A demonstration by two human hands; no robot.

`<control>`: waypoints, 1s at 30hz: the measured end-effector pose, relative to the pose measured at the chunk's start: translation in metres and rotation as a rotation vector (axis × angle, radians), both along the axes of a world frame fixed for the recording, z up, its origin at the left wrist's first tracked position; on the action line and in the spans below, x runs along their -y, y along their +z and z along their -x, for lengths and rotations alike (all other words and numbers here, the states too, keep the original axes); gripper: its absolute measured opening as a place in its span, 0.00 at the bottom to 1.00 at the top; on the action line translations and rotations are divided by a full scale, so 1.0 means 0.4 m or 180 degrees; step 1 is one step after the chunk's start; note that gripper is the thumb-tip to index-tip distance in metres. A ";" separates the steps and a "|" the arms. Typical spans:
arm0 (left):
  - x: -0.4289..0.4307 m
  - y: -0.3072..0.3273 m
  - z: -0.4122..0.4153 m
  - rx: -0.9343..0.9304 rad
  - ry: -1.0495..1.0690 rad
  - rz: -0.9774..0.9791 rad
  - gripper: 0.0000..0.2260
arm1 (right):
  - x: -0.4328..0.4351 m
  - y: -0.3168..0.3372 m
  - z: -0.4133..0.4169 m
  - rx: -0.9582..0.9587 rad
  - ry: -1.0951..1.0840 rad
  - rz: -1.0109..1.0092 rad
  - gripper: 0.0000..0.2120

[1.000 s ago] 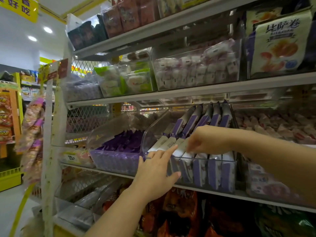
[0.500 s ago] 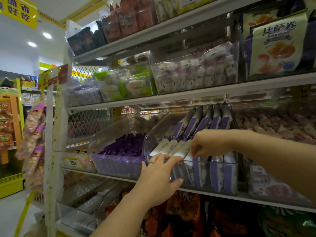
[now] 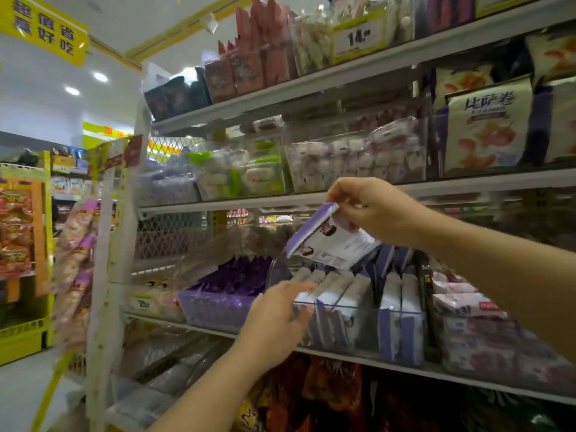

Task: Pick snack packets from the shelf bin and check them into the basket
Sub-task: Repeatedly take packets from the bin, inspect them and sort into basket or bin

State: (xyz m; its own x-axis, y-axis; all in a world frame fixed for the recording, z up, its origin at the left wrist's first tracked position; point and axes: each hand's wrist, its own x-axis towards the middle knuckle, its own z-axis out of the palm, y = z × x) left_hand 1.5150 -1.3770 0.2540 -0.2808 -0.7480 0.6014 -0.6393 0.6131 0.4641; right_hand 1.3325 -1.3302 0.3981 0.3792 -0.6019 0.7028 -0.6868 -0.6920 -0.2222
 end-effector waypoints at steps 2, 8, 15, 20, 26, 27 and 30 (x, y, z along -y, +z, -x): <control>-0.025 0.010 -0.024 -0.1393 -0.0306 -0.0463 0.11 | -0.018 -0.048 -0.041 0.0142 0.0135 0.0191 0.10; -0.073 -0.038 -0.196 -0.3593 -0.0980 -0.2234 0.31 | -0.028 -0.258 -0.175 0.0025 0.0793 0.0304 0.08; -0.150 -0.190 -0.349 -0.3348 -0.0401 -0.2096 0.15 | 0.005 -0.486 -0.309 0.0616 0.1254 -0.0579 0.07; -0.183 -0.331 -0.410 -0.2874 -0.0299 -0.2275 0.21 | 0.057 -0.643 -0.400 0.2228 0.1473 -0.2644 0.11; -0.168 -0.464 -0.427 -0.2743 -0.0116 -0.2409 0.25 | 0.102 -0.775 -0.483 0.3051 0.1307 -0.3828 0.12; -0.162 -0.477 -0.431 -0.2695 -0.0028 -0.2384 0.26 | 0.109 -0.790 -0.489 0.3126 0.1287 -0.3859 0.10; -0.146 -0.509 -0.437 -0.2649 0.0122 -0.2355 0.25 | 0.127 -0.825 -0.500 0.3299 0.1339 -0.3953 0.10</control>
State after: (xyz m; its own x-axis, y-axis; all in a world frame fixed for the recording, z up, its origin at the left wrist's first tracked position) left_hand 1.6897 -1.3188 0.0504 0.0334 -0.9994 -0.0064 0.0288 -0.0054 0.9996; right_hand 1.5326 -1.3809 0.0679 0.3592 -0.9319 -0.0511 0.2673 0.1552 -0.9510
